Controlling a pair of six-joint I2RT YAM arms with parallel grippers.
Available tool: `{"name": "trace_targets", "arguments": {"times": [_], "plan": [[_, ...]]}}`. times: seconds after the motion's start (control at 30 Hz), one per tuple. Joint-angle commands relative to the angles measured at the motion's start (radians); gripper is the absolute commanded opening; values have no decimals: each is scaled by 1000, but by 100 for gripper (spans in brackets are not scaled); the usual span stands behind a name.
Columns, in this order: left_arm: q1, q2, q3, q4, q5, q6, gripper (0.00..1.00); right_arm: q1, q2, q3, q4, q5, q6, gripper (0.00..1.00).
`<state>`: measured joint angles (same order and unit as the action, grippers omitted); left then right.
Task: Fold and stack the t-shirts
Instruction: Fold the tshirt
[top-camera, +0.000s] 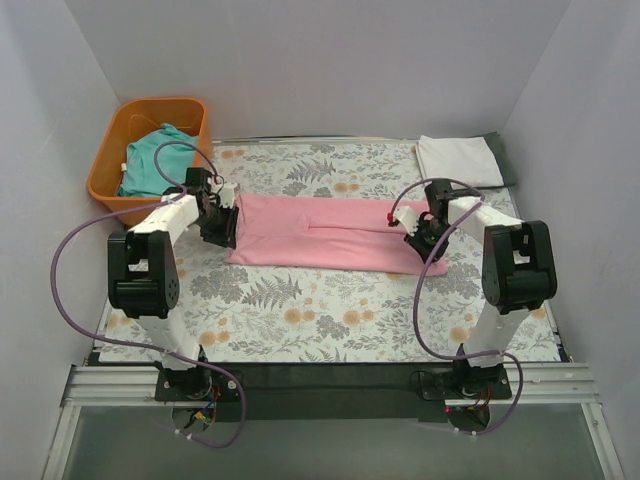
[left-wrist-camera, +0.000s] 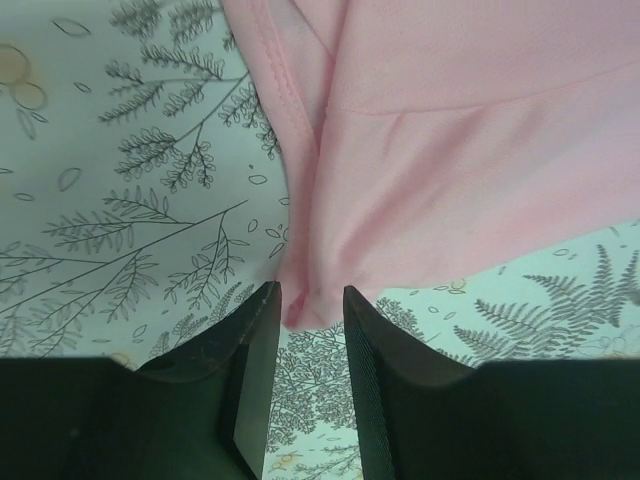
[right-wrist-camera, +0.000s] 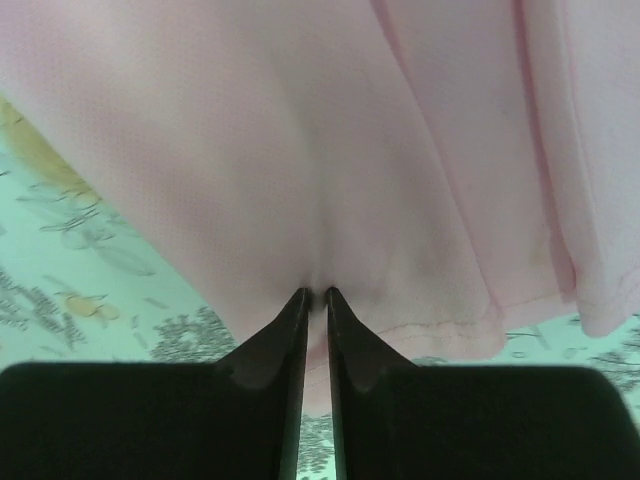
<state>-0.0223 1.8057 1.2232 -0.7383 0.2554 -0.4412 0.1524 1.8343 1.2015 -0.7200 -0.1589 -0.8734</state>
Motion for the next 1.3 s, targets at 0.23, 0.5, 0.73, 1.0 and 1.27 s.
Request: {"name": "trace_targets", "arguments": {"times": [0.23,0.5,0.73,1.0,1.27], "plan": [[-66,-120,121,-1,84,-68,38,150,-288,-118,-377,-251,-101,17],[-195,-17,58,79,27,-238,34,49,23,297,-316,-216,13,18],[-194,107,105,114,-91,-275,20,49,160,273,-202,-103,43,13],[-188,384,388,106,-142,-173,16,176,25,-40,-187,-143,76,10],[-188,630,1024,-22,-41,-90,29,398,-147,-2,-248,-395,157,17]]}}
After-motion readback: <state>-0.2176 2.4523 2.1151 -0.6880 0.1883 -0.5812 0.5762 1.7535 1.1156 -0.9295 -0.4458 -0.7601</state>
